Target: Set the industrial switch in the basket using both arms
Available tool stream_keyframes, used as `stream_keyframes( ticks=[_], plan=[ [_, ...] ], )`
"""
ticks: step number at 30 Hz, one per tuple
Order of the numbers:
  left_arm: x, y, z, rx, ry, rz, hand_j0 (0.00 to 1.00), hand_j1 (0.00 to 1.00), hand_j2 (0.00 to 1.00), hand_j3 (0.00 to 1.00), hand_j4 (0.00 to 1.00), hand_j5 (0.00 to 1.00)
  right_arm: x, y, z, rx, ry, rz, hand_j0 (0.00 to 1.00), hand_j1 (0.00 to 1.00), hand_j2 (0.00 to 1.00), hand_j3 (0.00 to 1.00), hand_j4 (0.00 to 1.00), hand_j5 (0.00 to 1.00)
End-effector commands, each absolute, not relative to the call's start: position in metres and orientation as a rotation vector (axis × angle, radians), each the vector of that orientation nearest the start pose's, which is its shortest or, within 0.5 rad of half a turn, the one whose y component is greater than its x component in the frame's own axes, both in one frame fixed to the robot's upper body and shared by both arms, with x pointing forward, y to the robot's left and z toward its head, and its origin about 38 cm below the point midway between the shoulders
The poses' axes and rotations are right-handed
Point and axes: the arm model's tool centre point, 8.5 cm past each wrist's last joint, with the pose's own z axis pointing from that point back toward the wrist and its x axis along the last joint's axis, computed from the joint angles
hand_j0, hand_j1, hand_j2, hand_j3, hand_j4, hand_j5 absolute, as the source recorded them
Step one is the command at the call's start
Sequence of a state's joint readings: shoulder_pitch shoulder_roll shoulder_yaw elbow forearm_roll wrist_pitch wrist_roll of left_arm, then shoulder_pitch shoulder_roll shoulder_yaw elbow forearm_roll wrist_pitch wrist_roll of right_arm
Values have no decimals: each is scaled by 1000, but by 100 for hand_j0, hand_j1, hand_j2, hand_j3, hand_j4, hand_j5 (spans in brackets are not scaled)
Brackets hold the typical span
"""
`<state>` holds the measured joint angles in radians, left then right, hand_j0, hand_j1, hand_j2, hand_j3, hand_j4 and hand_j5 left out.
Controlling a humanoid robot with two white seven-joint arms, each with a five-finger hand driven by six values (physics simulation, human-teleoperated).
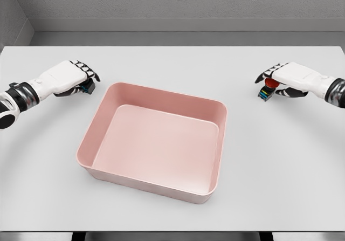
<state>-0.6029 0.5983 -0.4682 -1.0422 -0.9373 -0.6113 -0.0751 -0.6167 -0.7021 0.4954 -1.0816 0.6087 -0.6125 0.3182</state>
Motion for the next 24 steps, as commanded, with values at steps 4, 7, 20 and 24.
stream_keyframes(
  ticks=[4,7,20,24],
  plan=[
    [481,339,142,799,-1394,-1897,50,50,50,50,50,50,472,-369,159,-571,-1307,1820,59,59,59,59,59,59],
    [482,340,143,804,-1397,-1893,48,48,48,48,48,48,472,-368,159,-569,-1309,1820,58,58,58,58,58,58],
    [483,342,154,811,-1434,-1856,48,48,48,48,48,48,475,-372,174,-590,-1330,1805,53,53,53,53,53,53],
    [487,339,163,829,-1455,-1858,46,46,46,46,46,46,475,-373,174,-591,-1331,1804,53,53,53,53,53,53]
  ],
)
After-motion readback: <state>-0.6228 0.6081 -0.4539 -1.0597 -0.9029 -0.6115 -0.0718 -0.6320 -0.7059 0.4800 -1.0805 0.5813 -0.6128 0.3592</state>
